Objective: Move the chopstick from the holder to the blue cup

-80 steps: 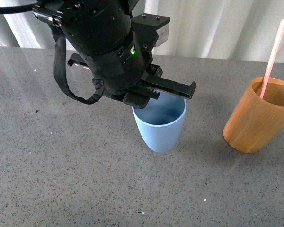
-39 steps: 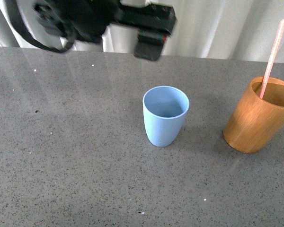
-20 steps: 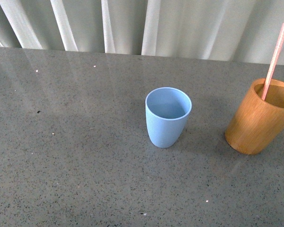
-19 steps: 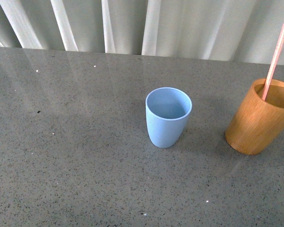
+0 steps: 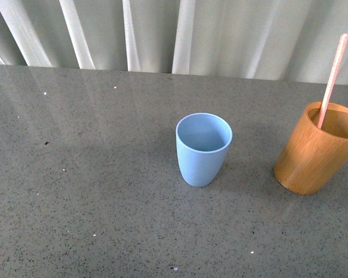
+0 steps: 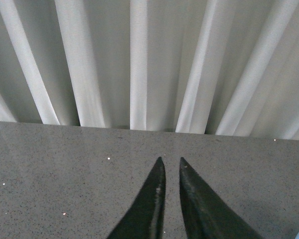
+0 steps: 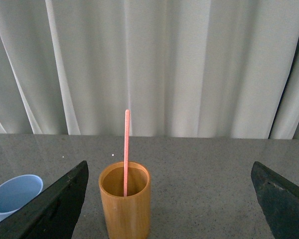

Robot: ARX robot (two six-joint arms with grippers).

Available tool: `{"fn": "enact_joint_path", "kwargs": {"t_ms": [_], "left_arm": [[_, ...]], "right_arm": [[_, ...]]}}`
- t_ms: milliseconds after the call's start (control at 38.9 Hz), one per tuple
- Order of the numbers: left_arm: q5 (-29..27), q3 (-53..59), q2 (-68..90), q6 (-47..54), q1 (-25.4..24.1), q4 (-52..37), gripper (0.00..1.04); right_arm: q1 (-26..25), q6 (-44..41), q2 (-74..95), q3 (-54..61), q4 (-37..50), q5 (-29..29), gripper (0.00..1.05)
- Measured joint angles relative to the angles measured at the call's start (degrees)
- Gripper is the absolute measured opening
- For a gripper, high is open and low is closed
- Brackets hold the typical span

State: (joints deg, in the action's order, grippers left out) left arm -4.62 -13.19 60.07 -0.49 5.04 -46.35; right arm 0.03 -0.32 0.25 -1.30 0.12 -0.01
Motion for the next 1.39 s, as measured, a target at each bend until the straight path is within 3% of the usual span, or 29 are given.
{"fn": "enact_joint_path", "kwargs": {"t_ms": [51,103,206,463,540,1388], "left_arm": [[0.4,1.8,-2.6,-0.1,-0.5,0.5,0.03],[3.5,3.4,-5.0,0.2,-2.6,1.4,0.04],[4.2,6.0,-9.5,0.2,-4.9,3.5,0.04],[4.6,9.9,-20.2,0.2,-4.9,10.3,0.04],[4.6,12.0,-21.3,0.2,-4.9,8.5,0.04],[4.6,12.1,-46.0,0.2,-4.9,32.1,0.04]], "right_arm": [[0.0,0.0,0.0,0.0,0.0,0.0,0.95],[0.0,0.0,0.0,0.0,0.0,0.0,0.95],[0.0,0.0,0.0,0.0,0.0,0.0,0.95],[0.0,0.0,0.0,0.0,0.0,0.0,0.95],[0.0,0.0,0.0,0.0,0.0,0.0,0.95],[0.0,0.0,0.0,0.0,0.0,0.0,0.95]]}}
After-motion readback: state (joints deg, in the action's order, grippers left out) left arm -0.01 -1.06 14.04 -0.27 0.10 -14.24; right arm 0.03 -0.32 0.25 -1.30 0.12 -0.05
